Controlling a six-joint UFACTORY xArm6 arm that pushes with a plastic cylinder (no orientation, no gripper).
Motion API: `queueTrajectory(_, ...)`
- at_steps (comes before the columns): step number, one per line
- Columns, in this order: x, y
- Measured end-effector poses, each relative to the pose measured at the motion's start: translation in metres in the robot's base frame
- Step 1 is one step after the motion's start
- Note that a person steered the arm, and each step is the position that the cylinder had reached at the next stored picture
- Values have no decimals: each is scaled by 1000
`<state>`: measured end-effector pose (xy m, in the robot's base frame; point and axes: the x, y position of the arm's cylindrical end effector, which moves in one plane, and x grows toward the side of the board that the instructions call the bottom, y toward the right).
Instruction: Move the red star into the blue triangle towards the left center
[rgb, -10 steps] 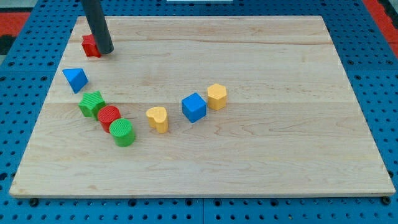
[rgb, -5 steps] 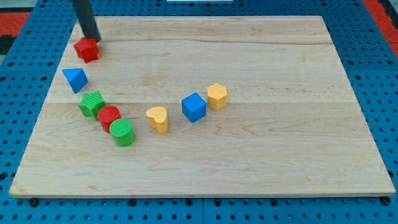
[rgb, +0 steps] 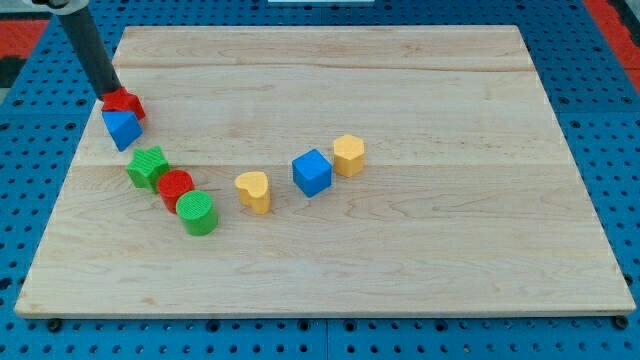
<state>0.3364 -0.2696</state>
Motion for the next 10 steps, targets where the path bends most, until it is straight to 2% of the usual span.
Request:
queueTrajectory(3,29,-8)
queueTrajectory(6,28,0)
queueTrajectory(8,49,7)
queueTrajectory(10,47,15)
